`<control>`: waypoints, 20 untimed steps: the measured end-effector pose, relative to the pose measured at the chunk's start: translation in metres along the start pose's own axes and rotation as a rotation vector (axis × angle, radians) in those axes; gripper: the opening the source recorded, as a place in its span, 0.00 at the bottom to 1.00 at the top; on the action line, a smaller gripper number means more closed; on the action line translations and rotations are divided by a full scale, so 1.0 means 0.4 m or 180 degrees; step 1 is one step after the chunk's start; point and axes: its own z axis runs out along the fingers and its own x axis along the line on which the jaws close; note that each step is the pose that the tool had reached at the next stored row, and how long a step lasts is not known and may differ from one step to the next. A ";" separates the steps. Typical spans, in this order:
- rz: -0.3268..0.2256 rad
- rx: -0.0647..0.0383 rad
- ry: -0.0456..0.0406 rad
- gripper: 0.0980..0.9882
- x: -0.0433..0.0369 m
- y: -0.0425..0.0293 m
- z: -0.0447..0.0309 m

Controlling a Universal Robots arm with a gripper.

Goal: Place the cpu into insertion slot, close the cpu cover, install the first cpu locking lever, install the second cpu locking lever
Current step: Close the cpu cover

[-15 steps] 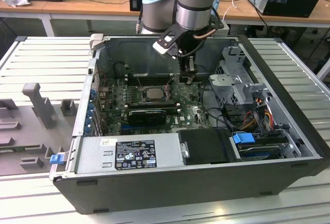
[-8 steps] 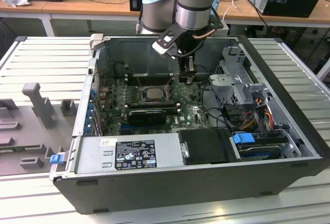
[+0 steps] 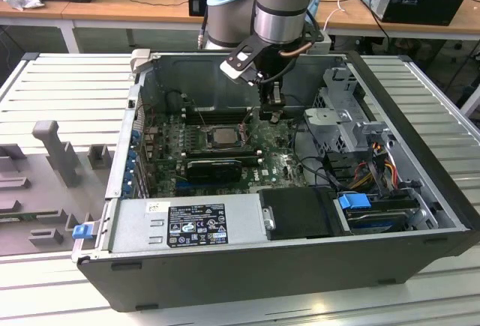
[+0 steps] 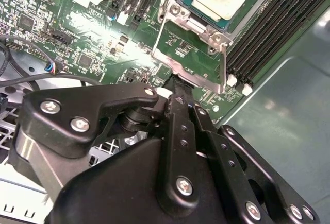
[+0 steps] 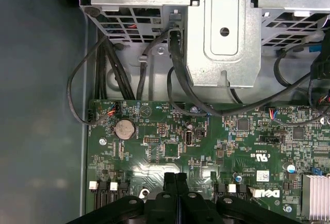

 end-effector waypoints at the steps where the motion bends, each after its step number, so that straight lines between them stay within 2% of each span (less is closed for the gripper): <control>1: 0.0000 0.0000 0.0000 0.01 0.000 0.000 0.000; 20: 0.0000 0.0000 0.0000 0.01 0.000 -0.012 0.000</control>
